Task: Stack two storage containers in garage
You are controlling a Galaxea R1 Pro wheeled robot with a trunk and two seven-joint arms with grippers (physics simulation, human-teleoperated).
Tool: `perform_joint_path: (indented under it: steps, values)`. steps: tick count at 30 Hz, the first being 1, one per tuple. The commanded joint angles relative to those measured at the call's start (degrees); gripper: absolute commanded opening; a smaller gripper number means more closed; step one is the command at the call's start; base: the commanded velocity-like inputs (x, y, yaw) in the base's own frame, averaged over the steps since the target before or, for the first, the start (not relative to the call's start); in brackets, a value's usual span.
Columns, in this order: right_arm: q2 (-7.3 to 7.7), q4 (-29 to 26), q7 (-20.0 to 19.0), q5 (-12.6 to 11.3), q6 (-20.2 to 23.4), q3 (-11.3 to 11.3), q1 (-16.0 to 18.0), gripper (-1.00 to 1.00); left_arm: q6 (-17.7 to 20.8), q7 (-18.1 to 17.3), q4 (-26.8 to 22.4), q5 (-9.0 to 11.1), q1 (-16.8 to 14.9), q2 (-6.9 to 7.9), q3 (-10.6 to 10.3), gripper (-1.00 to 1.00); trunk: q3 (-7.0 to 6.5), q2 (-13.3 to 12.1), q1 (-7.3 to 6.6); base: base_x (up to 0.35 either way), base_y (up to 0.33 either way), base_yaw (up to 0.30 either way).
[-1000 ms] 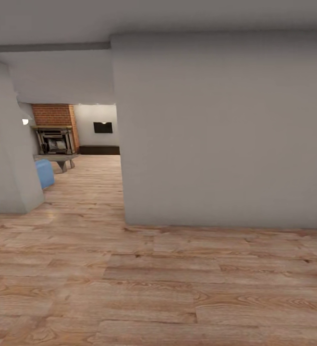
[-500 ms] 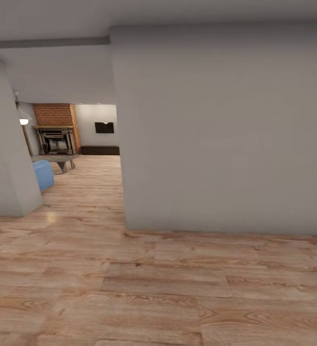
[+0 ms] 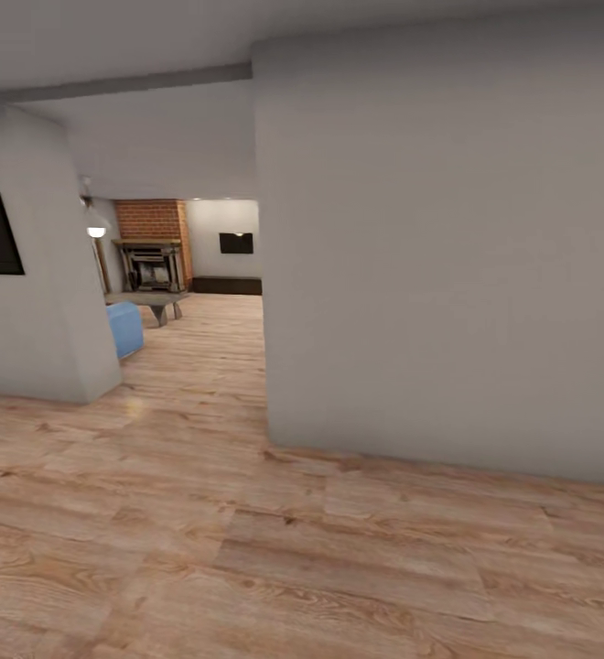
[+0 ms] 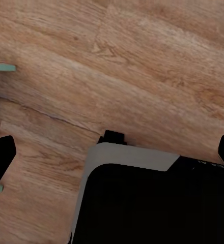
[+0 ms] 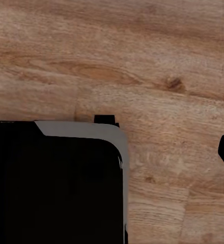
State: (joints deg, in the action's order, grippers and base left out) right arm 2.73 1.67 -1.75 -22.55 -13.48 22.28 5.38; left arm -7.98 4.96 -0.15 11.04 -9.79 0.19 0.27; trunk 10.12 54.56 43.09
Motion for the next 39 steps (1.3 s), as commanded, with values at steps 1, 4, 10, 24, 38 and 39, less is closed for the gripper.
perform_joint_path:
  steps: [1, 4, 10, 24, 38, 39]
  values:
    - [-0.01, 0.2, -0.2, -0.6, -0.3, 0.5, 0.1, 1.00, -0.2, 0.0, 0.1, 0.3, -0.1, -0.01, 0.0, 1.00, 0.08, 0.0, 0.04, 0.323, 0.000, 0.268]
    - [-0.01, 0.2, -0.2, -0.6, -0.3, 0.5, 0.1, 1.00, -0.2, 0.0, 0.1, 0.3, -0.1, -0.01, 0.0, 1.00, 0.08, 0.0, 0.04, 0.323, 0.000, 0.268]
    - [0.06, 0.2, -0.2, -0.6, -0.4, 0.5, 0.1, 1.00, -0.2, 0.0, 0.1, 0.3, -0.1, -0.01, 0.0, 1.00, 0.08, 0.0, 0.04, 0.323, 0.000, 0.268]
    - [0.08, 0.2, -0.2, -0.6, -0.4, 0.4, 0.1, 1.00, -0.2, 0.0, 0.1, 0.3, -0.1, -0.01, 0.0, 1.00, 0.08, 0.0, 0.04, 0.323, 0.000, 0.268]
    - [0.16, 0.2, -0.1, -0.4, -0.5, 0.6, 0.1, 1.00, -0.2, 0.0, 0.1, 0.3, -0.1, -0.01, 0.0, 1.00, 0.08, 0.0, 0.04, 0.323, 0.000, 0.096]
    - [0.16, 0.2, -0.1, -0.3, -0.5, 0.7, 0.1, 1.00, -0.2, 0.0, 0.1, 0.3, -0.1, -0.01, 0.0, 1.00, 0.08, 0.0, 0.04, 0.323, 0.000, 0.000]
